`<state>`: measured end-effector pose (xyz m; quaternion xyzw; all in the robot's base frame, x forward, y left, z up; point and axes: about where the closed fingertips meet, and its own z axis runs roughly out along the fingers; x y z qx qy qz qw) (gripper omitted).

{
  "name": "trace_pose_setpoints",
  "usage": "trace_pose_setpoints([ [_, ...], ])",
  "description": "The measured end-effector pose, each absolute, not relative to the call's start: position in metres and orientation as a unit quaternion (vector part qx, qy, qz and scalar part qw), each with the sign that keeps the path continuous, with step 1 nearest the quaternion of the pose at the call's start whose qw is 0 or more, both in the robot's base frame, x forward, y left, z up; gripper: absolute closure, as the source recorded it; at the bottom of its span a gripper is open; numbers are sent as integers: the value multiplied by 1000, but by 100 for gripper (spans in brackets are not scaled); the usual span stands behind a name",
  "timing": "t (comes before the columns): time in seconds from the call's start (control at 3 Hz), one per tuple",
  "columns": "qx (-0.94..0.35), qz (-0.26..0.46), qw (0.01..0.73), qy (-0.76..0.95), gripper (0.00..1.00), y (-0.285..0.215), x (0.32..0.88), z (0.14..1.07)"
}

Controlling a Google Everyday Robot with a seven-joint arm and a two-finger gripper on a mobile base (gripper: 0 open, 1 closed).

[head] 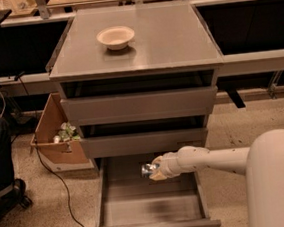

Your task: Place redbull can into bottom drawer

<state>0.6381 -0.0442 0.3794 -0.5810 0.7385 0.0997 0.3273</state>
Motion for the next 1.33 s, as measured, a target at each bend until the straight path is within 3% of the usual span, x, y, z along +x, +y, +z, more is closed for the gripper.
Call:
trace_pose_setpoints([
  [0.67, -566, 37, 303, 766, 100, -94, 682, 271],
  [1.33, -529, 41, 295, 795, 100, -121, 696, 198],
])
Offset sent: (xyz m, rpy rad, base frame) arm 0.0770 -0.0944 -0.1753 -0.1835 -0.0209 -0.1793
